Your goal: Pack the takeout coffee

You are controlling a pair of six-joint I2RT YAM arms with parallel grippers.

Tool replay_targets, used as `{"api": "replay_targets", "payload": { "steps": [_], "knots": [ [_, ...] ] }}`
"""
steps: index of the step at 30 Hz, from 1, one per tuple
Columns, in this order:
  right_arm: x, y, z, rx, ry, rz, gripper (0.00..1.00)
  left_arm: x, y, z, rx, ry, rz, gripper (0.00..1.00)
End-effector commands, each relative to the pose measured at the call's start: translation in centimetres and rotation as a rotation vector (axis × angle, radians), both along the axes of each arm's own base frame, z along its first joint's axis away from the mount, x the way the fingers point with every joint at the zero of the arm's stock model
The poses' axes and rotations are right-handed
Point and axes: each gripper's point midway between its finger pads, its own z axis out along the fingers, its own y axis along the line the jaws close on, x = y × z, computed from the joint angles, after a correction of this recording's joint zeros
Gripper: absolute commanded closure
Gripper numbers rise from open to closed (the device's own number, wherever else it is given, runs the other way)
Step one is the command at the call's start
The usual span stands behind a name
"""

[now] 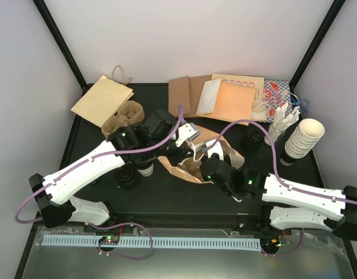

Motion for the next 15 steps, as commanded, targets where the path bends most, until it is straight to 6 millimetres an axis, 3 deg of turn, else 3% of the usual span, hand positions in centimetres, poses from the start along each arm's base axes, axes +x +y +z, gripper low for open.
{"api": "replay_targets", "payload": {
  "steps": [1, 7, 15],
  "knots": [
    [-0.3, -0.2, 0.0, -0.012, -0.011, 0.025, 0.71, -1.2, -1.6, 3.6, -0.162, -0.002, -0.072, 0.96],
    [-1.9, 1.5, 0.2, 0.03, 0.023, 0.179, 0.7, -1.4, -1.5, 5.2, -0.242, -0.022, -0.069, 0.94],
    [-2.1, 2.1, -1.5, -0.001, 0.063, 0.199, 0.7, -1.1, -2.2, 4.9, -0.252, 0.012, -0.062, 0.95]
  ]
}}
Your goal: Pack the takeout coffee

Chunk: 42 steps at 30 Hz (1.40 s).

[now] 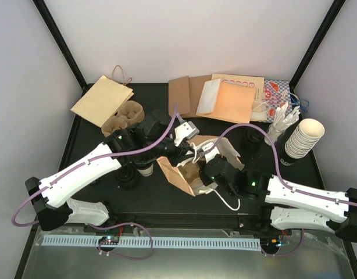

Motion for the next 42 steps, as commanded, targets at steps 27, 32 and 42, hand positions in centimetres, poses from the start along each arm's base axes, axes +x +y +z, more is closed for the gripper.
{"api": "replay_targets", "payload": {
  "steps": [27, 32, 42],
  "knots": [
    [0.0, -1.8, -2.1, 0.0, -0.002, -0.061, 0.71, 3.9, 0.6, 1.8, -0.003, -0.013, 0.228, 0.86],
    [0.0, -2.5, -1.5, 0.025, -0.023, -0.073, 0.7, 4.4, 1.7, 0.2, 0.04, 0.018, 0.295, 0.98],
    [-0.4, -0.9, -3.0, -0.029, 0.017, -0.003, 0.7, 4.2, 0.8, 1.7, -0.074, 0.101, 0.289, 0.97]
  ]
}}
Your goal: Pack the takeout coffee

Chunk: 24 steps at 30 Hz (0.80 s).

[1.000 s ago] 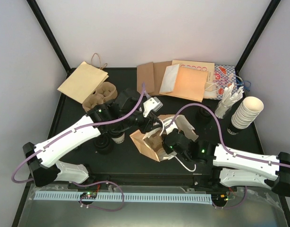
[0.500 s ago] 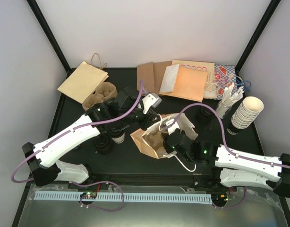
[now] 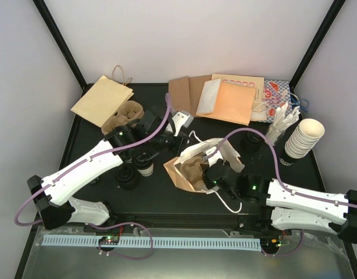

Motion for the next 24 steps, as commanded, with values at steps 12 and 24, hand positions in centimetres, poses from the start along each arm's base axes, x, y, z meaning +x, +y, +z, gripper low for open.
{"api": "replay_targets", "payload": {
  "steps": [12, 24],
  "knots": [
    [0.5, 2.4, -1.8, -0.102, 0.014, 0.05, 0.7, -2.1, -2.0, 2.6, -0.134, 0.067, -0.131, 0.84],
    [0.2, 2.8, -3.1, -0.103, 0.044, 0.064, 0.71, -2.9, 0.9, 6.0, -0.173, -0.04, -0.101, 0.26]
  ]
}}
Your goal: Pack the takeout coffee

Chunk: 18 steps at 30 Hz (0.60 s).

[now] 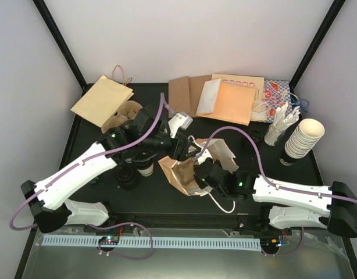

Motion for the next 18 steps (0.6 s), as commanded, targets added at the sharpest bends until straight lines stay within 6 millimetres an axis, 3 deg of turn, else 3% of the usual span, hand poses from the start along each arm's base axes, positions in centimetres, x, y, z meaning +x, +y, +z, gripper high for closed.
{"api": "replay_targets", "payload": {
  "steps": [1, 4, 11, 14, 18],
  "knots": [
    [-0.4, 0.1, -1.1, -0.009, 0.025, 0.018, 0.71, 0.0, 2.4, 4.6, -0.079, -0.094, 0.059, 0.22],
    [-0.6, 0.0, -1.4, -0.008, 0.028, 0.021, 0.71, 1.2, 4.2, 4.9, -0.072, -0.085, 0.133, 0.13],
    [-0.7, -0.1, -2.0, 0.003, 0.02, 0.036, 0.72, 6.3, 9.4, 1.0, 0.048, 0.047, 0.363, 0.01],
    [-0.8, 0.0, -2.4, 0.013, 0.019, 0.042, 0.72, 7.9, 9.5, -1.1, 0.101, 0.081, 0.369, 0.01],
    [-0.8, -0.2, -2.6, 0.023, 0.013, 0.033, 0.72, 9.4, 7.9, -3.9, 0.158, 0.148, 0.321, 0.03]
  ]
}}
